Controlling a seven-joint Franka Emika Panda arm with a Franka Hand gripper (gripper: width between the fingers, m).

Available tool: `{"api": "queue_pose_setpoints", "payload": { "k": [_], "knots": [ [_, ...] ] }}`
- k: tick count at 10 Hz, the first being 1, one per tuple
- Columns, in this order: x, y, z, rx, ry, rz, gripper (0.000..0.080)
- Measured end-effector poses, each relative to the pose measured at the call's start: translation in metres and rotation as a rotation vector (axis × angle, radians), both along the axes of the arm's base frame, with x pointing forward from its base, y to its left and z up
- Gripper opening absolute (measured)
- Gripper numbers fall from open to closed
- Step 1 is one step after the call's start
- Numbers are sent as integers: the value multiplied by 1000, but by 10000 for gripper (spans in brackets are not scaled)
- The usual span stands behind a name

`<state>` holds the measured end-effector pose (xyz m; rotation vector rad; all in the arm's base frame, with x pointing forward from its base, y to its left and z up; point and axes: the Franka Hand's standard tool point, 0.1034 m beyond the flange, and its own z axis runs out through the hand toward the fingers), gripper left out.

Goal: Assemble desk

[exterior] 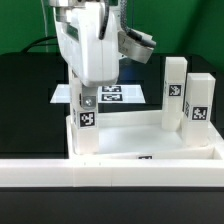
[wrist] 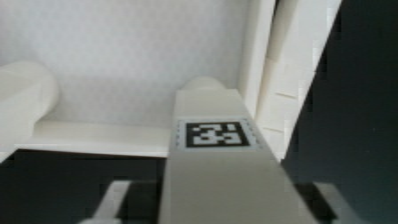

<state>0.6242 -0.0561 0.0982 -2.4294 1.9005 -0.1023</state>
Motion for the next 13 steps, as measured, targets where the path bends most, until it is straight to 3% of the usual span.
{"api": "queue_pose_setpoints", "payload": {
  "k": [2,3,13],
  "knots": [
    [0,0,0,-8,-2,91,610],
    [0,-1,0,-20,-1,190,637],
    [1,-1,1,-122,19,1123,648]
  ]
}}
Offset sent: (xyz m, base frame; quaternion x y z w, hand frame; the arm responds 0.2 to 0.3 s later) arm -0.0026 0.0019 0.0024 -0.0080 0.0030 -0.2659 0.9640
